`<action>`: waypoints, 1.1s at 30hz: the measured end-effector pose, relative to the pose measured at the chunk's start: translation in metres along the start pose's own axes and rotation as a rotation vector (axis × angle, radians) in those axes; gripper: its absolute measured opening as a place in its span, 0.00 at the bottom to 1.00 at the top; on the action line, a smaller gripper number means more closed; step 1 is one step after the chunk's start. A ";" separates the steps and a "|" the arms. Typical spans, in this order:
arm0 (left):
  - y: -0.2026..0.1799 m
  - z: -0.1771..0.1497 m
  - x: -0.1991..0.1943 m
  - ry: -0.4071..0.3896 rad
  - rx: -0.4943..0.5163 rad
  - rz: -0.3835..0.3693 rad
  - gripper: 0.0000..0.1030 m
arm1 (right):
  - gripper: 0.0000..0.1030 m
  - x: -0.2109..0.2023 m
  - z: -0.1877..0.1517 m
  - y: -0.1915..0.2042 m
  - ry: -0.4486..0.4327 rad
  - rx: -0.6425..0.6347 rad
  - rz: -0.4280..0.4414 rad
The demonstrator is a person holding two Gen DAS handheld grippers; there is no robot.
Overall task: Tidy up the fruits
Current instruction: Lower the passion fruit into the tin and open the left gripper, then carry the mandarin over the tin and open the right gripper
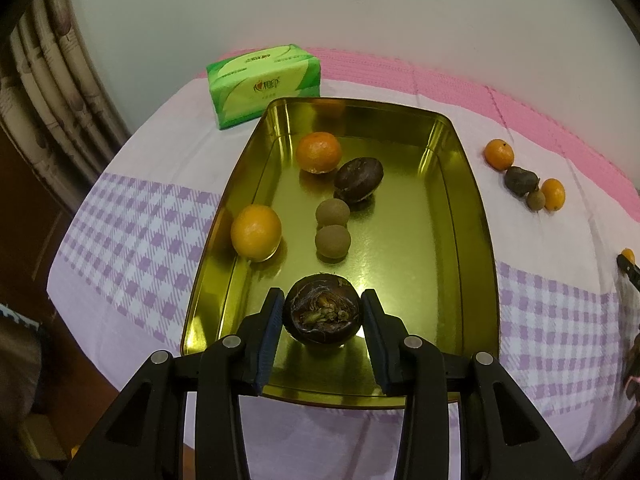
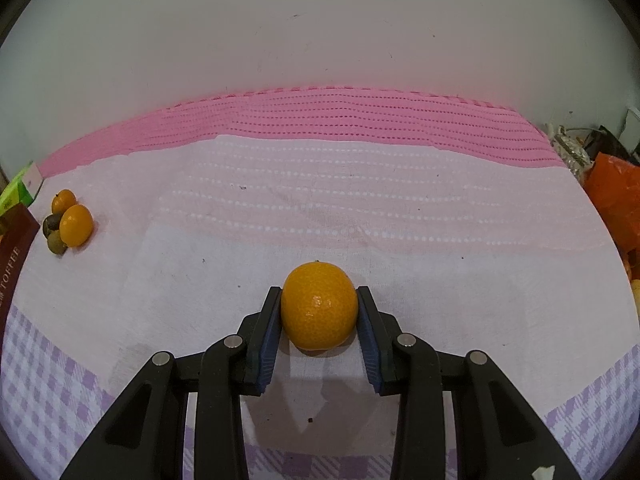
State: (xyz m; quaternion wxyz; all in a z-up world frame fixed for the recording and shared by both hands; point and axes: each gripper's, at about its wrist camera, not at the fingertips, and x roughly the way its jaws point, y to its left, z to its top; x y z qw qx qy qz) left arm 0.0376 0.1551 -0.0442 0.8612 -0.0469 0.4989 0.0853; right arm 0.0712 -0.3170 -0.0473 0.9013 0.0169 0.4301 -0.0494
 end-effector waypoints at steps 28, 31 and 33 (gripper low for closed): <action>-0.004 0.003 -0.014 -0.040 0.034 0.047 0.41 | 0.32 -0.065 -0.013 0.069 -0.007 0.026 0.243; -0.003 0.003 -0.016 -0.045 0.028 0.050 0.41 | 0.32 -0.077 -0.006 0.087 -0.022 -0.002 0.280; -0.001 0.004 -0.017 -0.047 0.019 0.049 0.41 | 0.32 -0.087 -0.002 0.102 -0.038 -0.030 0.307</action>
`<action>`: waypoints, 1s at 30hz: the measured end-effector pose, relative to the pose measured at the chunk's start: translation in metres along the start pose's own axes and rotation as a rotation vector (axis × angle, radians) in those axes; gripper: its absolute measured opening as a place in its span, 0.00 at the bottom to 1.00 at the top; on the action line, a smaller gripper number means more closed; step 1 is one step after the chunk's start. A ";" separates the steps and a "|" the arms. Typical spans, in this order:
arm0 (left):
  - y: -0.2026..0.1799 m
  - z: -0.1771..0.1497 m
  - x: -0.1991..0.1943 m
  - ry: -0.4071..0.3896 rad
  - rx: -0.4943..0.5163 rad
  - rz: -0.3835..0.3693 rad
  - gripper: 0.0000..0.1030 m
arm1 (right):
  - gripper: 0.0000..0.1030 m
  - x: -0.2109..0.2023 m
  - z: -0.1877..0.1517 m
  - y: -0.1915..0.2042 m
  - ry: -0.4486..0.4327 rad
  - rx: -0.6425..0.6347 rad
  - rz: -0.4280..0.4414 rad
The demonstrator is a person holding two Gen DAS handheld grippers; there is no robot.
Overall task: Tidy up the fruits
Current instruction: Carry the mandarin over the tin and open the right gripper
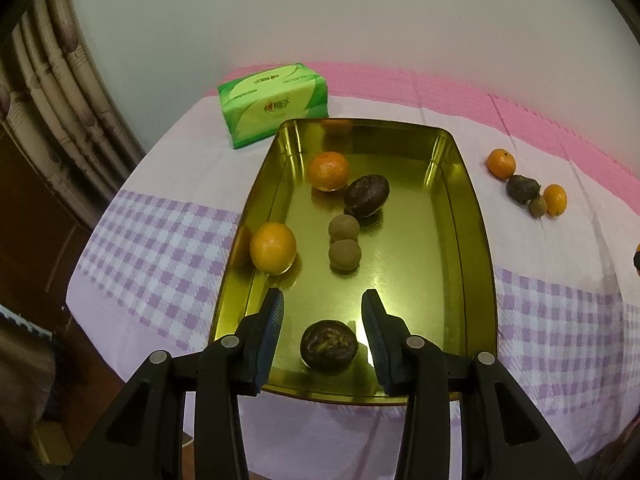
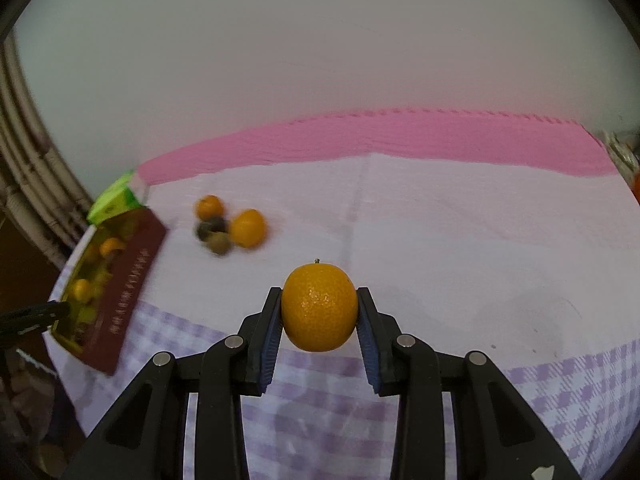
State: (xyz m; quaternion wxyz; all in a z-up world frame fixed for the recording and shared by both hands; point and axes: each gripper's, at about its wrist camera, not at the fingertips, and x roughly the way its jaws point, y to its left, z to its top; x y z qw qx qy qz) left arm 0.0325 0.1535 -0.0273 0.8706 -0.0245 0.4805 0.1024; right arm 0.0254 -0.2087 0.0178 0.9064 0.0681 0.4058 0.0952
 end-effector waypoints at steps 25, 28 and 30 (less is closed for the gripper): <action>0.026 0.005 -0.021 -0.089 -0.095 0.141 0.66 | 0.32 0.052 0.044 0.212 0.071 -0.301 0.297; 0.027 0.005 -0.020 -0.082 -0.100 0.130 0.67 | 0.32 0.070 0.047 0.224 0.093 -0.310 0.301; 0.028 0.005 -0.018 -0.073 -0.101 0.130 0.67 | 0.32 0.083 0.049 0.232 0.111 -0.317 0.301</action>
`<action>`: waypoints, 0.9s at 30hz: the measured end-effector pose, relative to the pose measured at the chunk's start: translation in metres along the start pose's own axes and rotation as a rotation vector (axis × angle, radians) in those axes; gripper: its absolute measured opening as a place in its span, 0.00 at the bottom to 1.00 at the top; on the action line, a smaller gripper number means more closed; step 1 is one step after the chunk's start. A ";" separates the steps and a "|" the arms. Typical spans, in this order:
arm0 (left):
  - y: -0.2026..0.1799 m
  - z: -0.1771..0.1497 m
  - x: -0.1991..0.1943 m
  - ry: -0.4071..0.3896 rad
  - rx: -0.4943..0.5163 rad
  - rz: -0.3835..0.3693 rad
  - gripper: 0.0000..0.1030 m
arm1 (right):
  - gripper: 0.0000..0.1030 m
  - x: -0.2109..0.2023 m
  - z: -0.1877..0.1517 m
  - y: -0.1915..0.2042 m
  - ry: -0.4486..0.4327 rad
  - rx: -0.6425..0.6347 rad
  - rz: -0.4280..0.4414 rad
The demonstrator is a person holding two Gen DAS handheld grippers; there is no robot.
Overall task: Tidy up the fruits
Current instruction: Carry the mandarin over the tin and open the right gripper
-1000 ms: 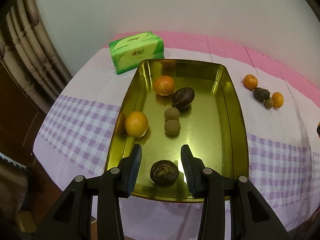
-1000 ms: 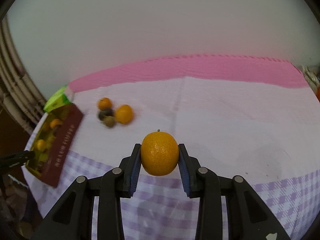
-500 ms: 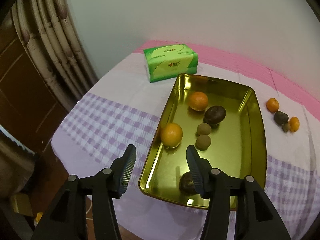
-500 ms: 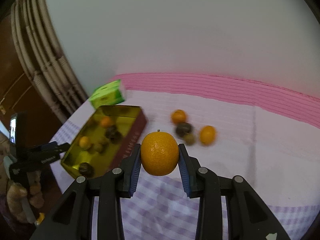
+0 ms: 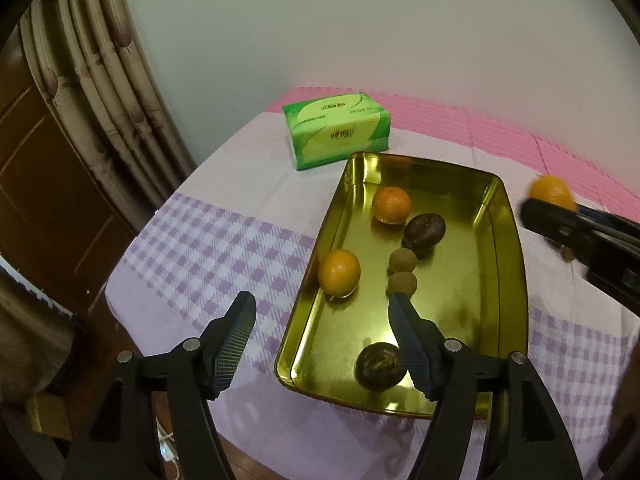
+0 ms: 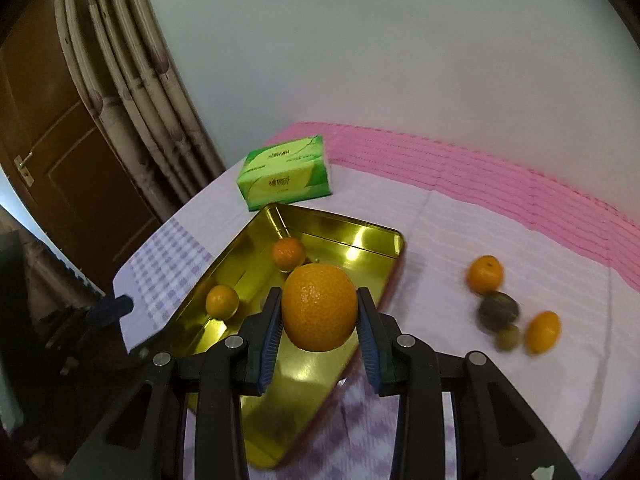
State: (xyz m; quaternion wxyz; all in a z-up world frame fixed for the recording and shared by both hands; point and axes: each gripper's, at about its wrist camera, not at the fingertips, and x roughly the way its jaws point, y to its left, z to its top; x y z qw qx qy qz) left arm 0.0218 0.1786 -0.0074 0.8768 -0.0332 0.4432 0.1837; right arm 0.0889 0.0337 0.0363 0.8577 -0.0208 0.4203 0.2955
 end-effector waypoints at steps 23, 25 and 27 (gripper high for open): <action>-0.002 -0.005 0.016 0.066 0.015 -0.008 0.69 | 0.32 0.083 0.021 -0.006 0.077 -0.052 -0.067; -0.002 -0.005 0.017 0.069 0.015 -0.007 0.69 | 0.32 0.084 0.020 -0.005 0.077 -0.058 -0.069; -0.002 -0.005 0.017 0.070 0.017 -0.005 0.70 | 0.32 0.086 0.019 -0.005 0.076 -0.064 -0.075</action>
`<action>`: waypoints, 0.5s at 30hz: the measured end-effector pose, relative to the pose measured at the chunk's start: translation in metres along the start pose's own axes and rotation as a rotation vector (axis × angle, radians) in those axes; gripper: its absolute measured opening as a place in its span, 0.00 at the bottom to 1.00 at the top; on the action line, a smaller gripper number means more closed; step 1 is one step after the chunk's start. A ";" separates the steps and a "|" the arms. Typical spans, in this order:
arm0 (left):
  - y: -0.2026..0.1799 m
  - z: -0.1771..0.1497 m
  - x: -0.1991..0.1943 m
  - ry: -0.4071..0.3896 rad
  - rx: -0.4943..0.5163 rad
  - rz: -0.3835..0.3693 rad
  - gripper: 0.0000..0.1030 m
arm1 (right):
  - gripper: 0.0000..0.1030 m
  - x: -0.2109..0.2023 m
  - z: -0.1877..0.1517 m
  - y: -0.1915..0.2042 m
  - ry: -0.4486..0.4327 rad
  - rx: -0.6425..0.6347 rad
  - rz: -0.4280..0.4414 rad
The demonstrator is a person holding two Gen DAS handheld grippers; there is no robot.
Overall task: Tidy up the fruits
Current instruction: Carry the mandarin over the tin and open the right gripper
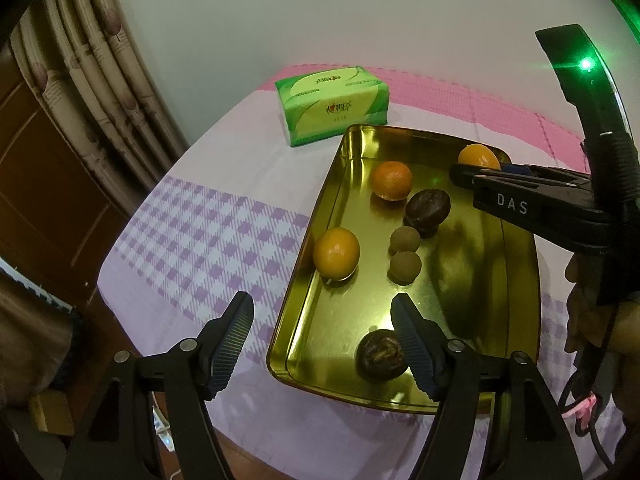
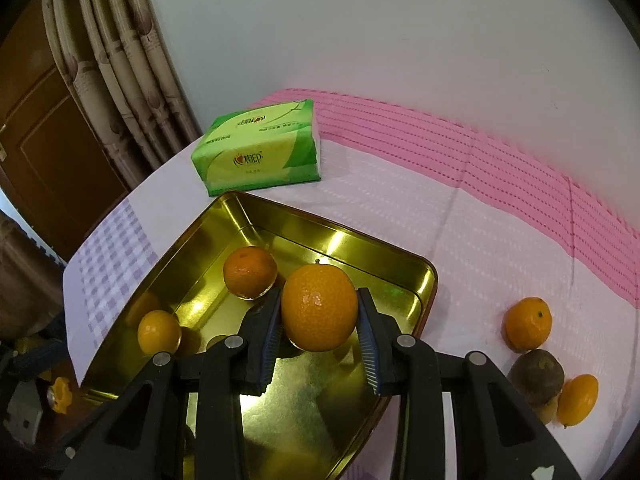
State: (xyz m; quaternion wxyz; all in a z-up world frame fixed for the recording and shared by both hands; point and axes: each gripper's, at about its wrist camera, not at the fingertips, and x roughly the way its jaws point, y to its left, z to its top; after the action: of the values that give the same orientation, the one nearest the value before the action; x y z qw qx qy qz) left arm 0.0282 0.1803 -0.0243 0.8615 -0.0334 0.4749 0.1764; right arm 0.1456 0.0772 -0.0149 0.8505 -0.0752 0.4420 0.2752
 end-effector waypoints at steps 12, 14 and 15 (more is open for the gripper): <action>-0.002 -0.003 0.000 0.002 0.014 0.006 0.71 | 0.33 -0.011 0.002 -0.002 -0.049 0.019 0.018; -0.002 -0.002 0.001 0.003 0.014 0.005 0.72 | 0.33 -0.020 0.003 -0.005 -0.071 0.040 0.029; -0.002 -0.002 0.001 0.003 0.014 0.005 0.72 | 0.34 -0.026 0.003 -0.007 -0.088 0.053 0.036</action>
State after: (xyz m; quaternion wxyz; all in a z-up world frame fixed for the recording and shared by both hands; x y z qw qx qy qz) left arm 0.0275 0.1779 -0.0262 0.8605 -0.0262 0.4776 0.1752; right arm 0.1393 0.0615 0.0067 0.8656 -0.0323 0.4128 0.2817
